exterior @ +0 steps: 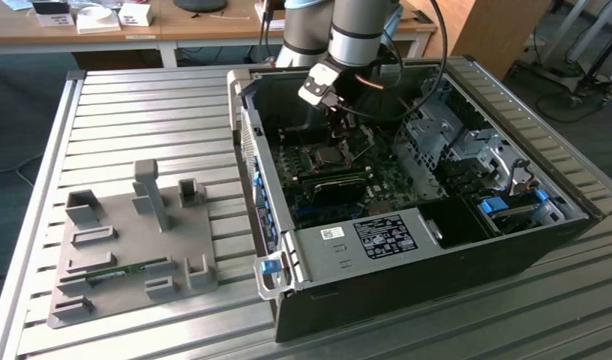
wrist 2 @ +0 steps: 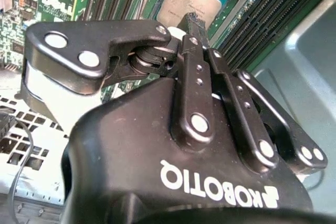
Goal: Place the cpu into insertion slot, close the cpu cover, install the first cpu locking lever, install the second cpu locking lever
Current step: 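Place the cpu into insertion slot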
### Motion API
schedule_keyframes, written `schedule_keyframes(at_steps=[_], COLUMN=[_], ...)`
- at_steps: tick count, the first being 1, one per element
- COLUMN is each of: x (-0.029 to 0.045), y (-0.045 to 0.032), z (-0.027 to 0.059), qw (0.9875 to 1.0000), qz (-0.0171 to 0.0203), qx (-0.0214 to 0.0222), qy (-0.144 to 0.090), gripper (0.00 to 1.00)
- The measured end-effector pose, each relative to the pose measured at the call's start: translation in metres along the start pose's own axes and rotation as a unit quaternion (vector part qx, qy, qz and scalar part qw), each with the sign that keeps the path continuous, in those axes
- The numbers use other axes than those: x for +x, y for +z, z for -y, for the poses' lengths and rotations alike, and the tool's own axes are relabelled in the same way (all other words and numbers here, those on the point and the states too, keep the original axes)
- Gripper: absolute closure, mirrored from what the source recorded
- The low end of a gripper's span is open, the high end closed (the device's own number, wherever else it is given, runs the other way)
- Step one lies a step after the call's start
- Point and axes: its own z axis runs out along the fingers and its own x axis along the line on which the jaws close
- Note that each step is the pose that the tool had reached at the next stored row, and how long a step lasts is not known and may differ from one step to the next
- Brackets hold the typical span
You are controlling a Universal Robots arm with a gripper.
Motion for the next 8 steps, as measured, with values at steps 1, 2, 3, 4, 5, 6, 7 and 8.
schedule_keyframes(at_steps=[1,2,3,4,5,6,7,8], x=[0.0000,0.0000,0.0000,0.0000,0.0000,0.0000,0.0000,0.0000], y=[-0.0006,-0.0006,-0.0006,-0.0006,-0.0006,-0.0006,-0.0006,-0.0006], z=[0.0000,0.0000,0.0000,0.0000,0.0000,0.0000,0.0000,0.0000], qw=[1.0000,1.0000,1.0000,1.0000,1.0000,1.0000,1.0000,1.0000], qz=[0.0000,-0.0001,-0.0001,-0.0001,-0.0001,-0.0001,-0.0001,-0.0001], qx=[-0.0001,-0.0002,-0.0002,-0.0002,-0.0002,-0.0002,-0.0002,-0.0003], qy=[0.000,0.000,0.000,0.000,0.000,0.000,0.000,0.000], gripper=[0.90,0.90,0.90,0.90,0.90,0.90,0.90,0.90])
